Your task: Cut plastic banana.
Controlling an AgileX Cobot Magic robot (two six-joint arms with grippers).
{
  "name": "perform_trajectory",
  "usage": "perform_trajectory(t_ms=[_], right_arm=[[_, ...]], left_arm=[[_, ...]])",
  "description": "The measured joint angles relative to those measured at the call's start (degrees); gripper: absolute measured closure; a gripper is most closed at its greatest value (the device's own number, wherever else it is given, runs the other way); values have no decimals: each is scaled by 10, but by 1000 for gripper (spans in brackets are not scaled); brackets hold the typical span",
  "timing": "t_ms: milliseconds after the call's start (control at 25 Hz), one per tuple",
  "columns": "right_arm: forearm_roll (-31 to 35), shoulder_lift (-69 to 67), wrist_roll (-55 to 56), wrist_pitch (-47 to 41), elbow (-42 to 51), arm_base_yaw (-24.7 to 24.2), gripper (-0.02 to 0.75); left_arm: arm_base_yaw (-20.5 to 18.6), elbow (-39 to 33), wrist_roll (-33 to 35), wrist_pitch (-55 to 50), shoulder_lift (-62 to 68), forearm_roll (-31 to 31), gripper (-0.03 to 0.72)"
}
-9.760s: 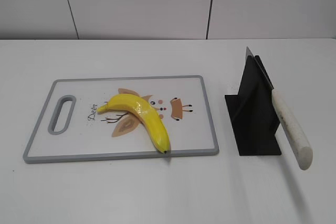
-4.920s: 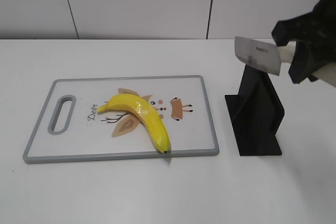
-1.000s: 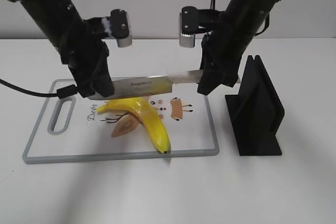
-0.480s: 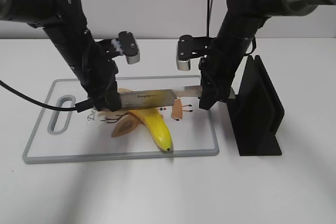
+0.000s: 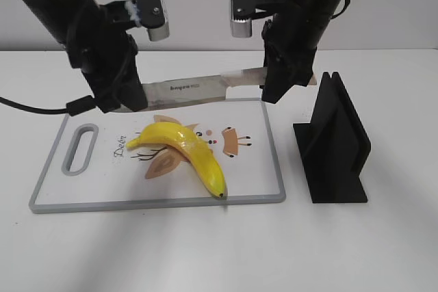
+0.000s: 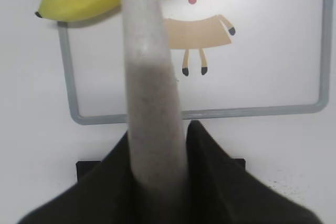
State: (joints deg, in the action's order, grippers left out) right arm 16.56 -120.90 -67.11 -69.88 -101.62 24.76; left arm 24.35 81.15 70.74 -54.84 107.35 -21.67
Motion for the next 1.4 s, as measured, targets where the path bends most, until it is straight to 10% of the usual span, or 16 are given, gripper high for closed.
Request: perform_trajectory(t_ms=[600, 1000, 1400], right_arm=[[15, 58, -2, -12, -8, 5, 539], [15, 60, 15, -9, -8, 3, 567], [4, 61, 74, -4, -9, 1, 568]], left_arm=[[0, 0, 11, -33, -84, 18, 702], [0, 0, 11, 9, -91, 23, 120], [-12, 2, -71, 86, -138, 61, 66]])
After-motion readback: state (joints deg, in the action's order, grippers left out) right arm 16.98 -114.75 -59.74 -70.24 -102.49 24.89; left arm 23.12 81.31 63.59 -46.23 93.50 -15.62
